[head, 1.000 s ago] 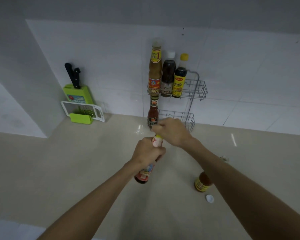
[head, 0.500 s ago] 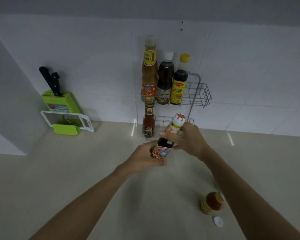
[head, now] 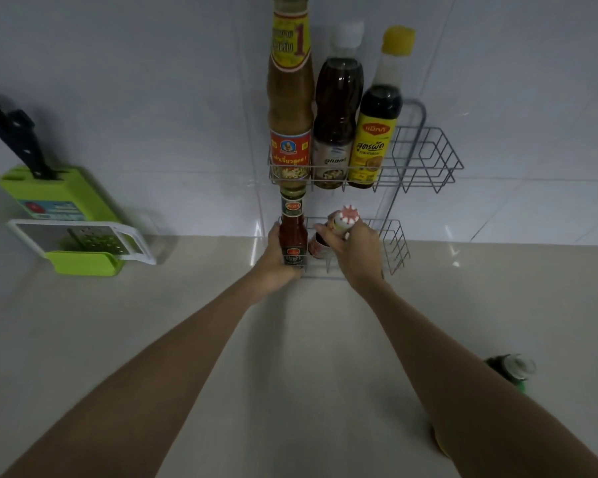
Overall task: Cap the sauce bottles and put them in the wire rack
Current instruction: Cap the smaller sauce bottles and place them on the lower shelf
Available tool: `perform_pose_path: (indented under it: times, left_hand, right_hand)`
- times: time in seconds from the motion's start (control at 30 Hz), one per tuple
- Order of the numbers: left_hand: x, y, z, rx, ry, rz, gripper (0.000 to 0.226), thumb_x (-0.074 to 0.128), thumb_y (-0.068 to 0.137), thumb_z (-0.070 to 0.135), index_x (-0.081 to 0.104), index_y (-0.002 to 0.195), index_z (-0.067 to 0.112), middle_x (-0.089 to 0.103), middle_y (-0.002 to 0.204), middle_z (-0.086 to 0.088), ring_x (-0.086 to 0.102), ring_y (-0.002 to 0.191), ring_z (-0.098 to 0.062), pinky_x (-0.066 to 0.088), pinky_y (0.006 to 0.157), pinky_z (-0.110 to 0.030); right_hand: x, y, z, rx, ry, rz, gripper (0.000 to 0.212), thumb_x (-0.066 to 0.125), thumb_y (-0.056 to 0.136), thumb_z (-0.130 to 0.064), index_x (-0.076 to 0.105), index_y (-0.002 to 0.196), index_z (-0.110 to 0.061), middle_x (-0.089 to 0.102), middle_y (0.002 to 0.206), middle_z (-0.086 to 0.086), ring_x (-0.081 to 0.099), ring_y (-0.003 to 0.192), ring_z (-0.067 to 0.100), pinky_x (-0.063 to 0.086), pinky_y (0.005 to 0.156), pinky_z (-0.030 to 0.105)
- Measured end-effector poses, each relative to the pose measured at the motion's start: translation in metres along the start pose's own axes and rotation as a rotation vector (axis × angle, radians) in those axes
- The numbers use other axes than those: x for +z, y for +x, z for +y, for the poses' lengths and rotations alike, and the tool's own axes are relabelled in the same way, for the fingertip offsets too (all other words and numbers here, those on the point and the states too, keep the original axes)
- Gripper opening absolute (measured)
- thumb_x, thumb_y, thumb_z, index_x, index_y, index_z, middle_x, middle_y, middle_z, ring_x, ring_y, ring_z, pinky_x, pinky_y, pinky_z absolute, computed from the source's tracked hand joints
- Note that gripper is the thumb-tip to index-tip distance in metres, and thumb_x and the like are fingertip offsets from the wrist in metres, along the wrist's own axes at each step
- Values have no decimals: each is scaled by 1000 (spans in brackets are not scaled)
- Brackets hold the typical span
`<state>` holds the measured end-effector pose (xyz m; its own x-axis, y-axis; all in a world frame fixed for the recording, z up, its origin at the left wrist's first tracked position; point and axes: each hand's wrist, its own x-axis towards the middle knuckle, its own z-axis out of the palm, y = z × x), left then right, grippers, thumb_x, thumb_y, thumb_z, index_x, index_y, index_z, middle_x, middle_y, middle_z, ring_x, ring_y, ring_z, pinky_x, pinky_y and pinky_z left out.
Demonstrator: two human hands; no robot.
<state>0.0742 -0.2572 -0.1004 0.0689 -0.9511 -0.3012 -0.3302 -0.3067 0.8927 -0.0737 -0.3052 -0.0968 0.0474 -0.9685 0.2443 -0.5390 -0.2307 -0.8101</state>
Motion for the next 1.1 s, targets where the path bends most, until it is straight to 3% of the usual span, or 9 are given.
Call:
perform_pose_path:
  times: [0.1, 0.2, 0.3, 0.53, 0.63, 0.73, 0.8, 0.97, 1.1]
  left_hand:
    - [5, 1, -5, 18, -41, 59, 101, 63, 78, -10, 4, 153, 22, 42, 130, 3, 47, 117, -15, 46, 99, -36]
    - [6, 2, -8, 26, -54, 40, 103, 63, 78, -11, 2, 153, 22, 38, 129, 5, 44, 120, -14, 42, 107, -39]
    - [4, 2, -10, 7, -52, 6, 106, 61, 77, -14, -3, 153, 24, 35, 132, 4, 42, 126, -17, 42, 108, -40]
    - [9, -21, 4, -65, -49, -2, 106, 57, 86, -12, -22, 151, 18, 12, 163, -6, 26, 145, -23, 39, 98, -26]
    - [21, -43, 7, -99, 22, 142, 93, 61, 89, 2, -4, 154, 18, 27, 159, -7, 34, 141, -28, 37, 100, -28]
    - [46, -75, 0, -30, 42, 173, 77, 56, 87, 1, 19, 151, 21, 39, 151, -4, 43, 130, -17, 34, 92, -24]
    - [73, -100, -3, 2, 1, 125, 70, 54, 87, -3, 28, 148, 21, 39, 152, -1, 38, 137, -12, 33, 99, -24]
    - [152, -160, -14, 63, 36, -141, 72, 54, 83, -9, 33, 145, 20, 36, 155, 1, 31, 144, -14, 26, 109, -22]
    - [201, -183, -14, 111, 127, -282, 81, 60, 80, -4, 27, 150, 21, 33, 156, 3, 27, 144, -9, 24, 114, -23]
  right_hand:
    - [9, 12, -1, -8, -173, -91, 43, 66, 81, -54, 54, 91, -14, 64, 81, 2, 61, 79, 24, 48, 66, 32]
    - [14, 27, -5, 49, -295, -215, 58, 60, 79, -63, 52, 108, -14, 69, 99, 9, 63, 92, 31, 52, 78, 41]
    - [16, 36, -8, 98, -314, -302, 65, 60, 78, -64, 48, 117, -14, 66, 105, 12, 62, 98, 32, 49, 78, 38]
    - [-16, 30, -6, 236, -143, -503, 91, 75, 79, -41, 22, 144, -6, 46, 142, 20, 47, 128, 33, 43, 99, 39]
    - [-66, 10, 0, 116, -174, -448, 58, 70, 85, -27, 45, 135, -10, 57, 133, 12, 56, 120, 24, 42, 88, 14]
    - [-133, -28, 9, -76, -232, -363, 23, 63, 88, -11, 68, 110, -11, 71, 112, 5, 66, 103, 17, 35, 74, -5]
    - [-174, -63, 19, -162, -267, -317, 19, 62, 87, -3, 72, 102, -10, 74, 103, 4, 68, 93, 16, 39, 79, -3]
    - [-228, -158, 73, -109, -421, -416, 17, 58, 86, -2, 72, 91, -10, 75, 89, 7, 69, 78, 23, 54, 73, 33]
    - [-235, -219, 131, 80, -534, -487, 28, 52, 80, 1, 69, 97, -14, 74, 96, 8, 68, 87, 30, 50, 73, 32]
